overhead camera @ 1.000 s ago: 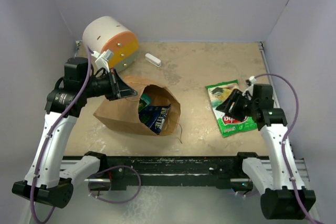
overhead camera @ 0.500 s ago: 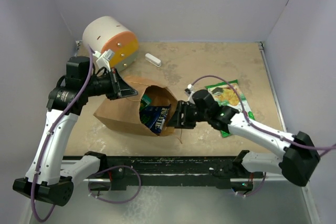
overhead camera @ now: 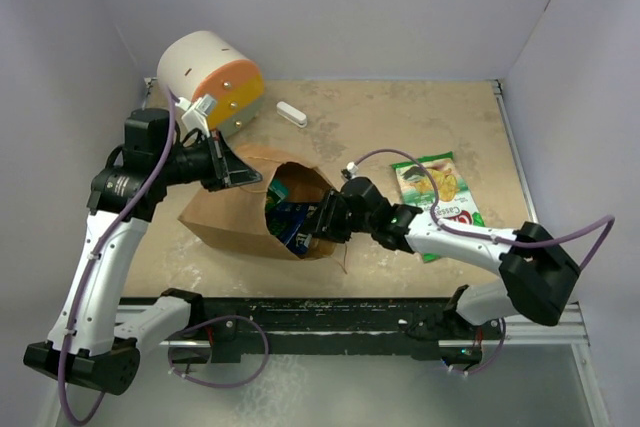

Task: Take the snacks out of the paper bag
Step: Take out the snack from the paper bag.

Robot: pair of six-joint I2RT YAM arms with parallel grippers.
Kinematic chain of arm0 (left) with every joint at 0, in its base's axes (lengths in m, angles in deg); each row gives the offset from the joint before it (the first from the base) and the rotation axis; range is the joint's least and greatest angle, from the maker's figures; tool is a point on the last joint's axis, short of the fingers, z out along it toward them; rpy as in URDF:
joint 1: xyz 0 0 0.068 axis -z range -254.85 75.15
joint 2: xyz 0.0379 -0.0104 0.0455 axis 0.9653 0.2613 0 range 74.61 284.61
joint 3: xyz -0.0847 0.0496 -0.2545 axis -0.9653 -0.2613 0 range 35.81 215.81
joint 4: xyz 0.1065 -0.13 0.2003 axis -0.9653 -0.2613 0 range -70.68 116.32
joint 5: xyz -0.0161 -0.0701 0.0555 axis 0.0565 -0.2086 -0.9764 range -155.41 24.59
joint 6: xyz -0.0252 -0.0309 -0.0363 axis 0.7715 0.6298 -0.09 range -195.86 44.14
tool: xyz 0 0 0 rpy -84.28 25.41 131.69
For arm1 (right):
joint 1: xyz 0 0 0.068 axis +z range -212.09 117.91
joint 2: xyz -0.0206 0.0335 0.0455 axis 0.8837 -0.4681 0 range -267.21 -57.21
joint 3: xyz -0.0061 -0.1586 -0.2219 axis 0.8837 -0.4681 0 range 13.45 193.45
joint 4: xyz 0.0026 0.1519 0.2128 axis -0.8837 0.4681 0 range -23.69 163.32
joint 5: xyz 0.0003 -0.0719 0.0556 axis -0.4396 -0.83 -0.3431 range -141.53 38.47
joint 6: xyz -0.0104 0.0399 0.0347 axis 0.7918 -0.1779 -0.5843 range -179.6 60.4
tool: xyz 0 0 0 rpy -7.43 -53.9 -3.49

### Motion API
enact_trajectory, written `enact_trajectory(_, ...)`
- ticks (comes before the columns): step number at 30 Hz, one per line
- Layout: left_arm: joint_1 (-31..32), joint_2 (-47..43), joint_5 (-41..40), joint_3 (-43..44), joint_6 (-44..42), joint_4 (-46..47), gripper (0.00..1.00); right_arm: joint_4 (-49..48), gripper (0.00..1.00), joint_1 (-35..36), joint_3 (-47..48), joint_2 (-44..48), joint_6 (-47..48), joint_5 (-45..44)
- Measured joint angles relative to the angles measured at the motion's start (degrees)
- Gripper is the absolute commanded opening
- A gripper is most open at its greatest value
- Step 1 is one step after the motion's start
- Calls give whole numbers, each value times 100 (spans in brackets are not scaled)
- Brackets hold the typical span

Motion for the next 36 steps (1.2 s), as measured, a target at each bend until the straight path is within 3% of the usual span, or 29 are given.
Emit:
enact_trajectory(6,0,-57,0,0,-2,-4,0,-260,39,2,2,-374,-280,-190)
enact_trajectory(12,0,-63,-66,0,-4,-42,0,-234,9,35,94,-623,-330,-278)
enact_trajectory(15,0,-81,-177,0,-4,-52,0,-208,0,39,188,-595,-280,-286)
enact_trajectory(21,0,-162,-407,0,0,-46,0,109,0,39,404,-415,-125,-271)
enact_trajectory(36,0,-186,-1399,254,59,-96,0,2083,0,39,1888,310,719,-448)
